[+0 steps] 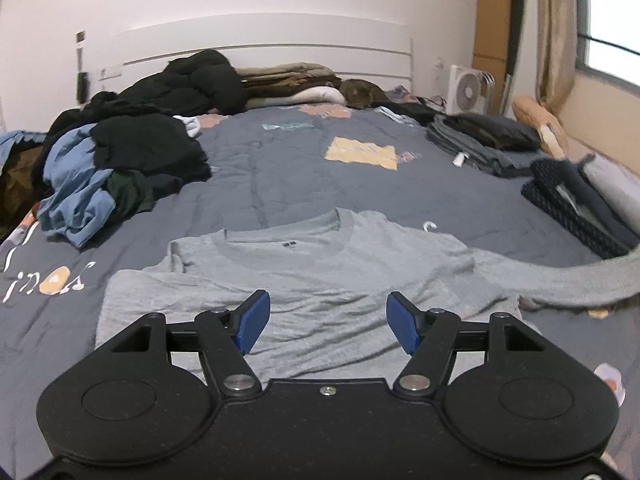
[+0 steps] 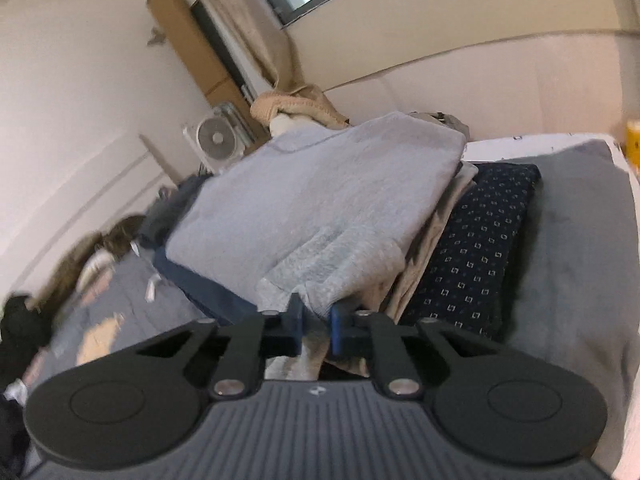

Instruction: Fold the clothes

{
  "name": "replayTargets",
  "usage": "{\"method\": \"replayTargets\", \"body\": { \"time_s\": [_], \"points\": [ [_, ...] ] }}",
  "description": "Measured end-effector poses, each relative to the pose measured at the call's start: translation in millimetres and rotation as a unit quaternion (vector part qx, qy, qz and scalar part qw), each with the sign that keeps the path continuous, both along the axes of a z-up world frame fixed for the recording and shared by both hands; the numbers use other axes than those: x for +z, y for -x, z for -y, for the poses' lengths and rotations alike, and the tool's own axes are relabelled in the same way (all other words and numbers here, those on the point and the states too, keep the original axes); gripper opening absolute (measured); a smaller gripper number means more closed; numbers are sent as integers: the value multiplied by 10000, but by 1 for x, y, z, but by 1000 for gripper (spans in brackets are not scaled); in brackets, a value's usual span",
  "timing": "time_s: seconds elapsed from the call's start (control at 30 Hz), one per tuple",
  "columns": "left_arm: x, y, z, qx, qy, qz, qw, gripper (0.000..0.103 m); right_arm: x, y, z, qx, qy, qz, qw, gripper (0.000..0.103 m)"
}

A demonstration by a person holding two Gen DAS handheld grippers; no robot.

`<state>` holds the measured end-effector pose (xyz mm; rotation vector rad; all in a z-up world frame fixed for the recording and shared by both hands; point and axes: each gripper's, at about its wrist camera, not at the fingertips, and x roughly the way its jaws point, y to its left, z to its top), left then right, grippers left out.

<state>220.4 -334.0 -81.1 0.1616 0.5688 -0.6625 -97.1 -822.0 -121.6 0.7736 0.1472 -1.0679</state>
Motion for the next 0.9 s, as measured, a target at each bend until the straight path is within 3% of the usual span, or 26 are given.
{"method": "replayTargets", "body": {
  "time_s": [0.27, 0.47, 0.7, 0.9],
  "points": [
    [13, 1, -24, 96, 116, 60, 9999, 65, 40, -13, -42, 457, 562, 195, 9972, 8],
    [13, -8, -46, 284, 182, 8, 9994, 67, 67, -67, -84, 1316, 932, 132, 9868, 8],
    [10, -35, -65, 547, 236, -182, 9981, 67, 72, -167, -167, 2711, 1288, 8, 9539, 8],
    [2, -58, -82, 777, 38, -252, 9967, 67, 55, -259, -245, 3770, 1163, 190, 9187, 8]
  ]
}}
